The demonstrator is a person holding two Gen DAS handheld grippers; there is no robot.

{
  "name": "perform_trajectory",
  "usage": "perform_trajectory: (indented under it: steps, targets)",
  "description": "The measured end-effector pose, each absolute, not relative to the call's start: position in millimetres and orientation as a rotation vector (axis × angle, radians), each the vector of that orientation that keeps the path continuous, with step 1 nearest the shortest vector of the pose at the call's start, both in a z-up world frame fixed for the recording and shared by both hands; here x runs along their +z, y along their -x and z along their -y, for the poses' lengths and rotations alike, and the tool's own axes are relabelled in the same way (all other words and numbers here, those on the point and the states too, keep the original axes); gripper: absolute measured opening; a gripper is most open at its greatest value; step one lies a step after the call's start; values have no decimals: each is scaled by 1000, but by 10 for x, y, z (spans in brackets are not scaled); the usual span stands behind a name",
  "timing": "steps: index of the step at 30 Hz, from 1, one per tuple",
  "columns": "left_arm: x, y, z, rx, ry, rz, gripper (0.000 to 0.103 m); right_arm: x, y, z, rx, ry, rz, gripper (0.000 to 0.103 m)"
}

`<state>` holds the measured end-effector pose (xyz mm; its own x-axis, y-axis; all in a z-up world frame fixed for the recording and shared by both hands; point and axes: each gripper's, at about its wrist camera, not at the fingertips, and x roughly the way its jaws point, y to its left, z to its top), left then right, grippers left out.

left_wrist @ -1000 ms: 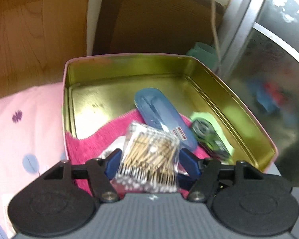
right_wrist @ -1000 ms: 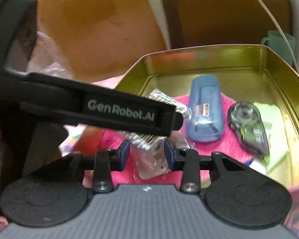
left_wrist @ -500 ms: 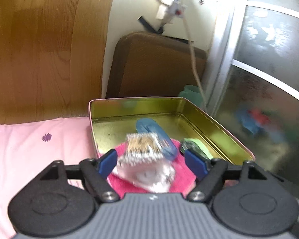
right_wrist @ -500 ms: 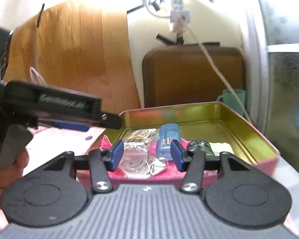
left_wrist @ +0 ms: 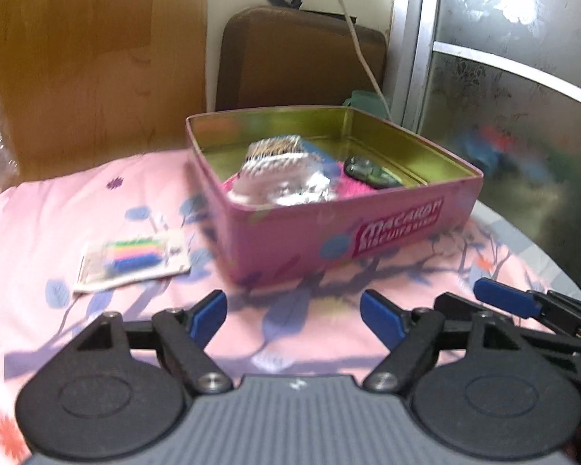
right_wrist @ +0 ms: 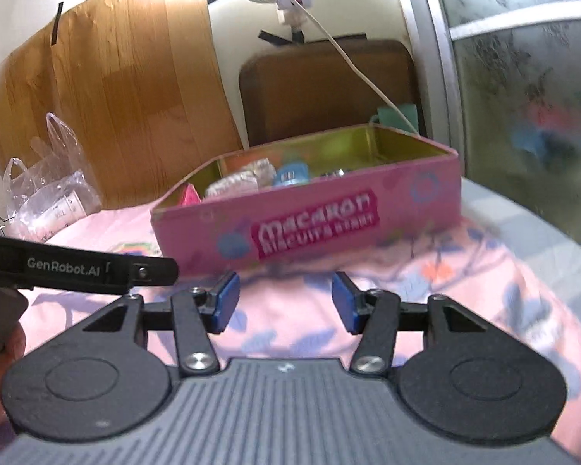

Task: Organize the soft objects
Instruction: 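Move the right gripper back toward the card of coloured pens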

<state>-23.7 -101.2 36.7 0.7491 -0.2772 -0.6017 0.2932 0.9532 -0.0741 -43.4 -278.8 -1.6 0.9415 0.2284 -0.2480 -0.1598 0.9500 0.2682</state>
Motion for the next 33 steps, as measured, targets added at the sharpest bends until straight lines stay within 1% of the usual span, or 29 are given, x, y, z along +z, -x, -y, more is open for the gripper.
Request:
perform_trajectory:
  steps: [5, 14, 33]
  targets:
    - [307, 332, 947, -272, -41, -653, 79, -89, 518, 2803, 194, -277, -311, 56]
    - [226, 386, 851, -230, -81, -650, 81, -81, 620, 2755, 206, -282, -300, 57]
    - [58, 265, 436, -127, -95, -672, 82, -187, 468, 2489, 246, -248, -387, 58]
